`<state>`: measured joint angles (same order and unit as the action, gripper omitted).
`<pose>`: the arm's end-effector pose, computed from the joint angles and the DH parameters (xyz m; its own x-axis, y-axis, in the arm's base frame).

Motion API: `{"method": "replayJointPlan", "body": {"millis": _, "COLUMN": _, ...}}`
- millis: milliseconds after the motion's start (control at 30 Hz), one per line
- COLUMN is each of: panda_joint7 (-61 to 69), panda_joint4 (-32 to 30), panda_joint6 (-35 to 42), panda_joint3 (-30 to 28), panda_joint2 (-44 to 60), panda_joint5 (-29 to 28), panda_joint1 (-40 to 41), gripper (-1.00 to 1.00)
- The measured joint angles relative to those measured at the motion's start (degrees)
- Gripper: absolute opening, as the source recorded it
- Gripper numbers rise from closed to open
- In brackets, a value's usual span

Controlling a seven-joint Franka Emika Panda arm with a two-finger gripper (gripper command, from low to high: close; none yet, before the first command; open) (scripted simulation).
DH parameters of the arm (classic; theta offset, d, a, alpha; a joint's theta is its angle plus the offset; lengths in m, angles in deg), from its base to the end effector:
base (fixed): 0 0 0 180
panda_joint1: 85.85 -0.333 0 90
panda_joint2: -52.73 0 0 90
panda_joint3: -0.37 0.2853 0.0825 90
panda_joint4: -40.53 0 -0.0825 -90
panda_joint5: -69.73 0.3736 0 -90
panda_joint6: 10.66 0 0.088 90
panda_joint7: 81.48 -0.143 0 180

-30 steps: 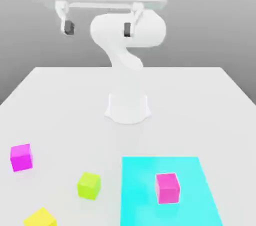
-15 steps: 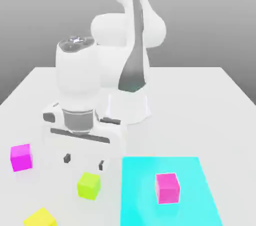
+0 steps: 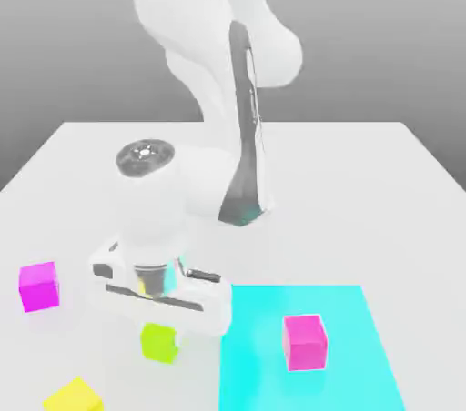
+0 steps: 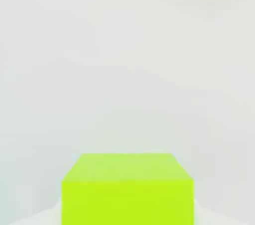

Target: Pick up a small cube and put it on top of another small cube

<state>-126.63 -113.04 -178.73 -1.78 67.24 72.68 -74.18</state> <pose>0.3846 -0.0994 0.0971 0.4727 -0.8812 -0.0007 -0.8812 -0.4727 -0.0010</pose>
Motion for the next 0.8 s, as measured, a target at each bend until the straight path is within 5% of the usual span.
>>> {"method": "replayJointPlan", "body": {"millis": 233, "panda_joint7": -9.52, "panda_joint4": -0.93, "panda_joint6": 7.71, "panda_joint3": -4.04, "panda_joint2": -8.62, "panda_joint5": -1.49, "panda_joint1": 1.7, "gripper": -1.0}}
{"method": "replayJointPlan", "body": {"millis": 800, "panda_joint7": -53.06, "panda_joint4": 1.95, "panda_joint6": 15.76, "panda_joint3": -14.27, "panda_joint2": -13.91, "panda_joint5": -2.61, "panda_joint1": 20.24, "gripper": -1.0}}
